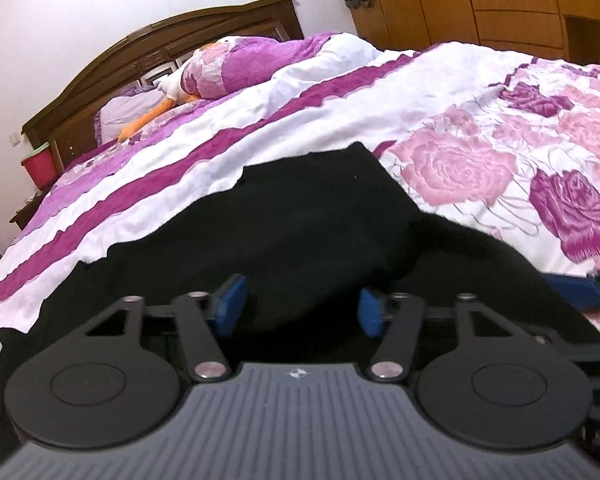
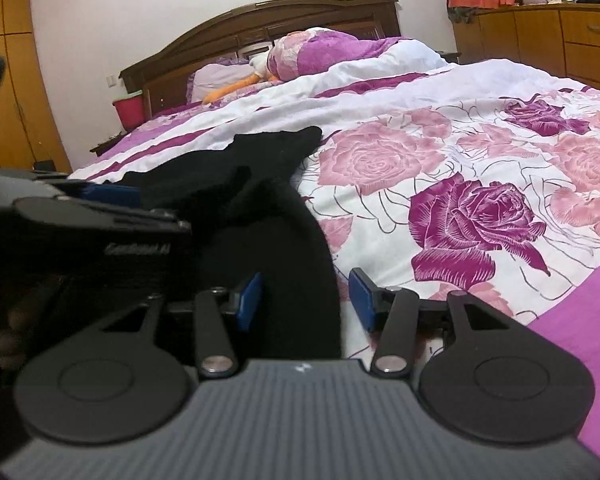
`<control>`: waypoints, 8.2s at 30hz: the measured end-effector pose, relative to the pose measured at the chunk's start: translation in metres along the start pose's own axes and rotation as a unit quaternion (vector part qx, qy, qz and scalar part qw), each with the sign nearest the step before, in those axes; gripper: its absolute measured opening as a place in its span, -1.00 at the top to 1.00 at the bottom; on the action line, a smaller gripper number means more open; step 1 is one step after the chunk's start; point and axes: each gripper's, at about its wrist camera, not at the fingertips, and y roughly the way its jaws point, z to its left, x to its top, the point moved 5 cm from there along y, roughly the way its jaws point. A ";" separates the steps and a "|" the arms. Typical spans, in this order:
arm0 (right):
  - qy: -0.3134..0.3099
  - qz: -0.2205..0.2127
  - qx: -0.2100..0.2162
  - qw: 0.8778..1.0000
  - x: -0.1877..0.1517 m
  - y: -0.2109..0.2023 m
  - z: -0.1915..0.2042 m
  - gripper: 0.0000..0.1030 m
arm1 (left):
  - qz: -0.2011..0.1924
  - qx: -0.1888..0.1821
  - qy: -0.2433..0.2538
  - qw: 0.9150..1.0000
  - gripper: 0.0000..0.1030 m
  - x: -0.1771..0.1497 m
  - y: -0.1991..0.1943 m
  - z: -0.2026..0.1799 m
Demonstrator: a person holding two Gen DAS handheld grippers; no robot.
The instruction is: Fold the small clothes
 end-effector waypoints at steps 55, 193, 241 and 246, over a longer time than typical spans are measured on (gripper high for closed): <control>-0.011 -0.008 -0.006 1.000 -0.006 0.002 0.006 -0.01 | 0.054 0.108 -0.296 0.947 0.64 -0.105 -0.042 0.201; -0.005 0.049 0.041 0.998 -0.007 -0.073 0.055 -0.37 | -0.065 -0.023 -0.278 0.958 0.84 0.029 -0.060 0.185; -0.094 0.052 0.099 0.989 0.028 -0.037 0.162 -0.37 | 0.085 0.096 -0.366 0.922 -0.20 -0.181 -0.122 0.221; -0.108 0.050 0.137 0.983 0.041 -0.012 0.204 -0.37 | 0.077 0.082 -0.352 0.929 -0.22 -0.183 -0.124 0.221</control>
